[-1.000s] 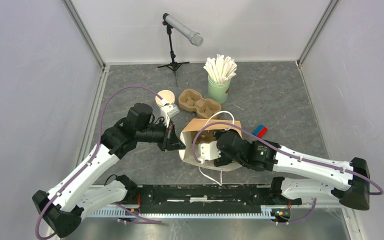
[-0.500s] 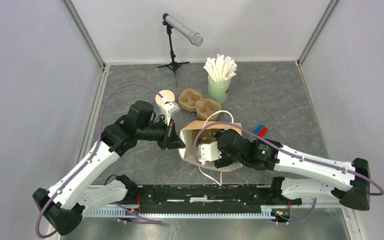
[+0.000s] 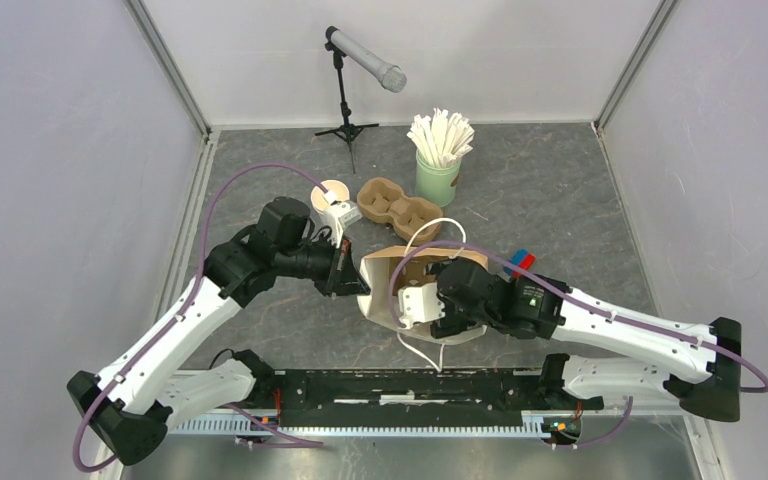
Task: Pack the takeout coffee
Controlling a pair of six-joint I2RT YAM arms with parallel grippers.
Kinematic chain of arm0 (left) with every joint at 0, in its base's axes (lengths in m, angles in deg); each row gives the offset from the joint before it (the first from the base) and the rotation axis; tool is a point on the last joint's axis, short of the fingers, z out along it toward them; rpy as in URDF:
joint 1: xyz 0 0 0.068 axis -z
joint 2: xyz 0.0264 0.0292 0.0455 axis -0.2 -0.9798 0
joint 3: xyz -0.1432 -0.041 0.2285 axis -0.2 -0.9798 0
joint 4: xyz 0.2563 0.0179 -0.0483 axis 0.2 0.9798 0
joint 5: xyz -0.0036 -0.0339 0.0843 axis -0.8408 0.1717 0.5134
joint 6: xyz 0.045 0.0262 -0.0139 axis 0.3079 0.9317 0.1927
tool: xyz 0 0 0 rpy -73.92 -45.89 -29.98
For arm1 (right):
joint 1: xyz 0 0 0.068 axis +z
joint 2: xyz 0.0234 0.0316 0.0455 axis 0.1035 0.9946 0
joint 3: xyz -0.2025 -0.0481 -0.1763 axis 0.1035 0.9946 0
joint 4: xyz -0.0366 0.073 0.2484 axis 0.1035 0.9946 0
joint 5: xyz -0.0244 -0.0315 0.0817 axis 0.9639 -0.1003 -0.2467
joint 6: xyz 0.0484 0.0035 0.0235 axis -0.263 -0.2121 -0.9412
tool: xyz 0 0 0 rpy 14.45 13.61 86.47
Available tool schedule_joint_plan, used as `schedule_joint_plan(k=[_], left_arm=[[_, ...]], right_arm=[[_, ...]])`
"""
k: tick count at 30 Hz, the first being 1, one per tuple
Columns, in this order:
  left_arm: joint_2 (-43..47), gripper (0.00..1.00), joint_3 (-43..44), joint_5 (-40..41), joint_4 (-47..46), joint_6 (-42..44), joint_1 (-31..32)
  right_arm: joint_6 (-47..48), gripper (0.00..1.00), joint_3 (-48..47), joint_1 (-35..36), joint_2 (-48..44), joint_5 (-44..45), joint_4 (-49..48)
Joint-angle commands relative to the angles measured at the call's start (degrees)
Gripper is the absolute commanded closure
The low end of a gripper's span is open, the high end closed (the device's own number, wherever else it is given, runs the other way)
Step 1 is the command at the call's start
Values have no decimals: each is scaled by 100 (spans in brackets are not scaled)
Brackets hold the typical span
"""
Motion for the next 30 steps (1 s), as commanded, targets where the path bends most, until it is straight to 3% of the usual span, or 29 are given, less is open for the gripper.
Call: schedule_joint_plan(k=[1, 8, 13, 17, 26, 30], left_arm=[[-67, 98, 285, 269, 159, 230, -33], [-122, 98, 329, 293, 158, 230, -35], [-156, 98, 382, 293, 158, 180, -38], [-198, 98, 382, 289, 127, 116, -39], [-181, 98, 408, 275, 132, 12, -38], [-192, 98, 383, 258, 132, -16, -36]], right_arm=[[-98, 10, -251, -46, -165, -57, 658], [-220, 9, -371, -44, -63, -264, 760], [-221, 15, -525, -45, 45, -371, 780], [-264, 10, -596, -45, 104, -397, 761], [-322, 12, -788, -46, 193, -561, 789], [-365, 8, -908, -46, 249, -604, 760]])
